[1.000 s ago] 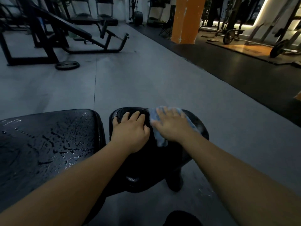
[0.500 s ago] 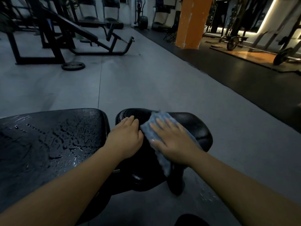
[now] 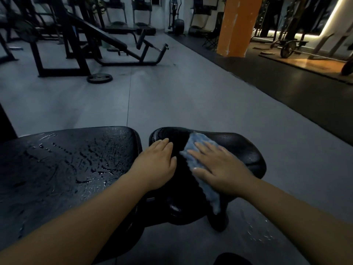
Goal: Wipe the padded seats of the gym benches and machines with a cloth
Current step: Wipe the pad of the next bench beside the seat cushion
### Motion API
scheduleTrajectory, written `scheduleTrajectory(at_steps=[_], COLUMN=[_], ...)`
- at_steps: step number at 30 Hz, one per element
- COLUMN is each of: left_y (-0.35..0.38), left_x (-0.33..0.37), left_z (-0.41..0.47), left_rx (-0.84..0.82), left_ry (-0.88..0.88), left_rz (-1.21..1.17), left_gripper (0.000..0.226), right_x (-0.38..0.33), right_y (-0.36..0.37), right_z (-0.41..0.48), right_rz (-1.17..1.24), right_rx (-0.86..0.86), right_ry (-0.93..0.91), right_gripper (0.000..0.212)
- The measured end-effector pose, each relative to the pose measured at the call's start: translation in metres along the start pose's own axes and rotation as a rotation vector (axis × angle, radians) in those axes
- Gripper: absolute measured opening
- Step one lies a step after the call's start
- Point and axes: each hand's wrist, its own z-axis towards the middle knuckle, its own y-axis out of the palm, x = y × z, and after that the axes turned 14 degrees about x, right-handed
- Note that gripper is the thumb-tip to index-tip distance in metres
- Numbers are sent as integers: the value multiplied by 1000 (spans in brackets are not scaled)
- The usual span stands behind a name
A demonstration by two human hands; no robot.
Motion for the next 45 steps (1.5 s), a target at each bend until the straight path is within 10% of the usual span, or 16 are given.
scheduleTrajectory(at_steps=[5,11,18,24,30,36,45], left_y=[-13,-16,-22,-27,-30,-27,-24], left_x=[-13,-14,-23,-30,-39,-42,-38], left_z=[-6,-16,-27,-31,-37,-33,-40], left_rx=[-7,29,-8,44,13,20,-7], left_ry=[10,-1,-56,-68,-114,-137,-79], left_rz=[21,-83,10,-21,39,69,137], left_gripper=[62,55,56,58,55,67,64], right_x=[-9,-38,-38,-61,-55,-106,-110], right_y=[20,8,32,15,32,16,24], right_z=[89,40,122,57,126,29,29], right_rz=[-112,29,-103,6,-79,1,-78], right_rx=[-62,-56,-104,-61,-101,1,-8], right_ry=[262,-43,205,-124,159,-97,158], right_gripper=[69,85,67,83,68,74,68])
